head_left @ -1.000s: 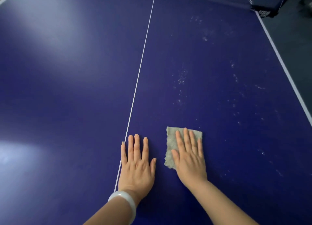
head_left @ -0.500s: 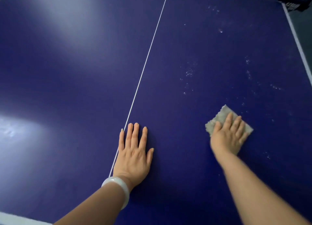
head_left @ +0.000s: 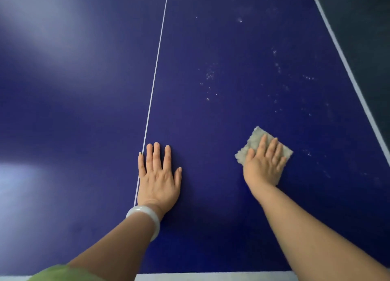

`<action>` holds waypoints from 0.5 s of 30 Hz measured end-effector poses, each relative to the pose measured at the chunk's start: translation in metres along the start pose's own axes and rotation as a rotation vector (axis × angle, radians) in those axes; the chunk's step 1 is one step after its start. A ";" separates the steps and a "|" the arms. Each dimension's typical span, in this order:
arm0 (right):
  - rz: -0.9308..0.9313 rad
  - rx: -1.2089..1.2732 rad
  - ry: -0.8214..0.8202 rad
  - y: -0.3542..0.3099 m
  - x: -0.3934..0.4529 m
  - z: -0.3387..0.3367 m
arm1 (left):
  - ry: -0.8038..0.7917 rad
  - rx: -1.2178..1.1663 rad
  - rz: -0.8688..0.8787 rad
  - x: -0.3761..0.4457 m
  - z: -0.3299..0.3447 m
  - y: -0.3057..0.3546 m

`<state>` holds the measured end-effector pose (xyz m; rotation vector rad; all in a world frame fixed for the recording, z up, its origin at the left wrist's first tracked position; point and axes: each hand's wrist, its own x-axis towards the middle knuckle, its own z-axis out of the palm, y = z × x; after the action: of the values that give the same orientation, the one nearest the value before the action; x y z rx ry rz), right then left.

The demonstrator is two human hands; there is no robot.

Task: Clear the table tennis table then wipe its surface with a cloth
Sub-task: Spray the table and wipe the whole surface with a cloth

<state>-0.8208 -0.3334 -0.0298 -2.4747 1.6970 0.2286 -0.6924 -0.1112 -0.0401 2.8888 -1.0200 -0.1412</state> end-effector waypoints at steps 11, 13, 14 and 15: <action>-0.321 -0.133 0.066 0.100 -0.066 0.015 | 0.015 -0.011 0.002 0.000 0.004 -0.001; -0.058 -0.081 0.011 0.091 -0.053 0.011 | 0.010 -0.006 0.000 -0.001 0.004 -0.001; 0.029 -0.043 -0.016 0.076 -0.056 0.010 | 0.010 -0.008 -0.002 -0.001 0.004 -0.001; 0.059 0.010 -0.024 0.059 -0.064 0.010 | 0.010 -0.011 -0.004 -0.001 0.004 0.000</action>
<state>-0.8985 -0.2944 -0.0279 -2.4074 1.7582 0.2546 -0.6934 -0.1105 -0.0445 2.8792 -1.0090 -0.1321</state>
